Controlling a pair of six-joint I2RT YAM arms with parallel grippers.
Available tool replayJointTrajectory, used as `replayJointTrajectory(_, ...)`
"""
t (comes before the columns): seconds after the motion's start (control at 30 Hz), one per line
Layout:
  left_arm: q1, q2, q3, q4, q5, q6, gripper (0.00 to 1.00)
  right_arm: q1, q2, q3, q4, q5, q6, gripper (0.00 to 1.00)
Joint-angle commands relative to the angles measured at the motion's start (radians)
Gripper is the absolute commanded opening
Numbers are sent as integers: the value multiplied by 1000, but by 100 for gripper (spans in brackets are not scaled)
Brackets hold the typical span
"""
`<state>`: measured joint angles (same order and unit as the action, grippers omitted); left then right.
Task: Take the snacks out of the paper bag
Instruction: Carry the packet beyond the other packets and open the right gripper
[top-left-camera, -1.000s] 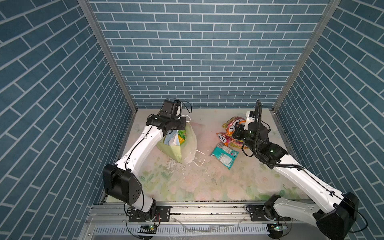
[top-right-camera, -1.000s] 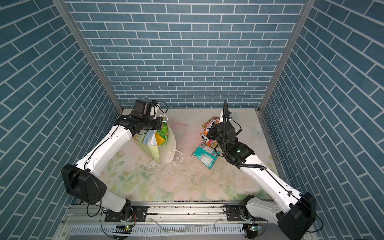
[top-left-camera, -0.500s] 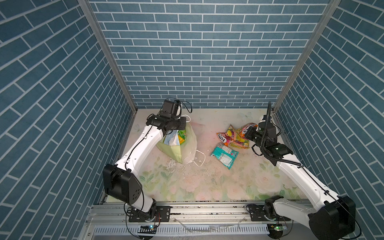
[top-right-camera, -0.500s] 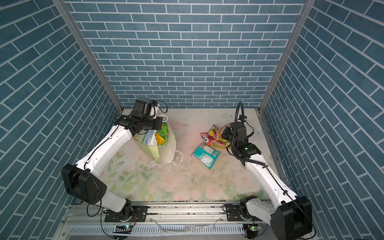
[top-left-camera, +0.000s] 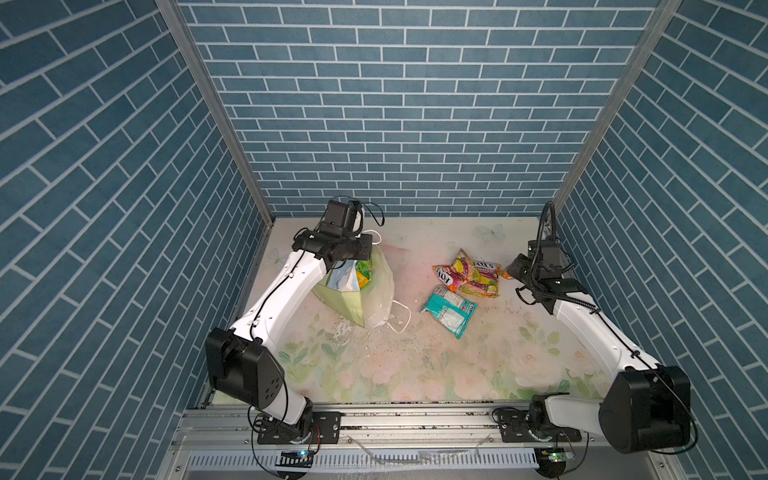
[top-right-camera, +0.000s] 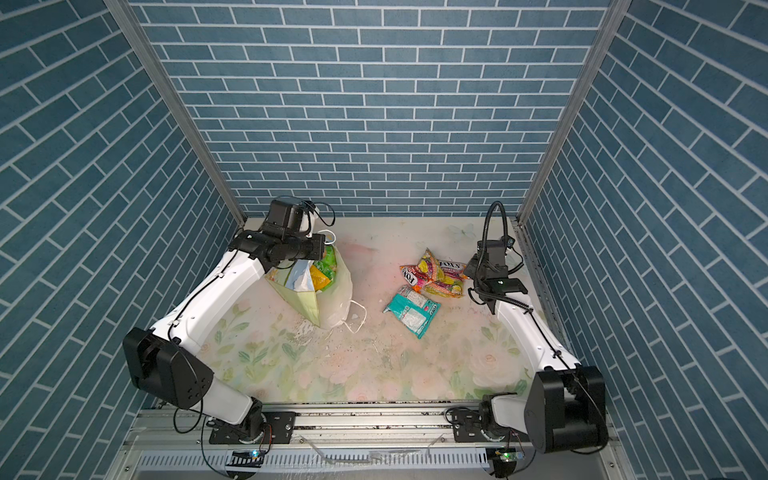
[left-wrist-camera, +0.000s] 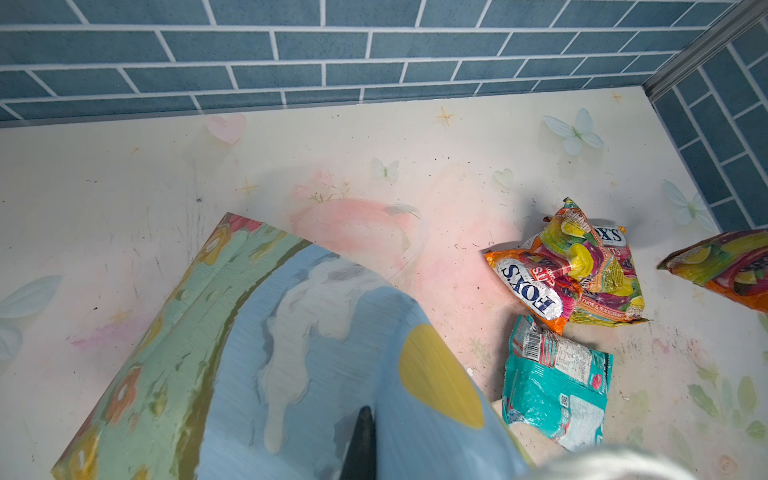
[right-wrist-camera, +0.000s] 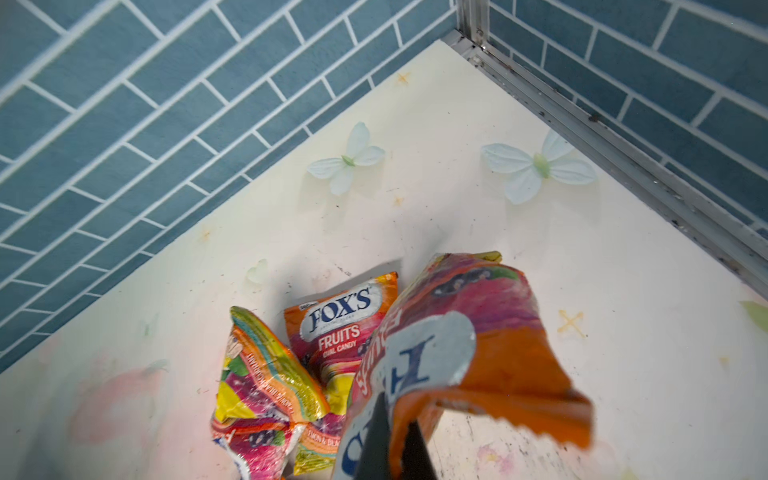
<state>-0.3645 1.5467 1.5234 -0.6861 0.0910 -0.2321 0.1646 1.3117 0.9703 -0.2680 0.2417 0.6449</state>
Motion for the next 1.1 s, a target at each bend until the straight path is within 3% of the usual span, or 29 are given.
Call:
replayJointTrajectory(0.0,-1,-14,18,-6,-7,3,0,-7,72,110,-81,107,-95,0)
replayJointTrajectory(0.2,-1,-13,19,-6,-5,2,0,-11,248,288,-265,271,-245,0)
replayJointTrajectory(0.37,-1,-18,20,-7,-10,3,0,-11,319,384,-369,327,-343,0)
replayJointTrajectory(0.57,-1,-23,20,-8,-3,1,0,-10,458,520,-459,181,-440,0)
replayJointTrajectory(0.77,-1,-22,21,-8,-7,4,0,-9,536,550,-396,-19,-423,0)
replayJointTrajectory(0.97,0,-22,20,-8,-2,4,0,-7,573,547,-364,-75,-395,0)
replayJointTrajectory(1.07,-1,-22,22,-9,-2,3,0,-8,580,536,-344,-101,-389,12)
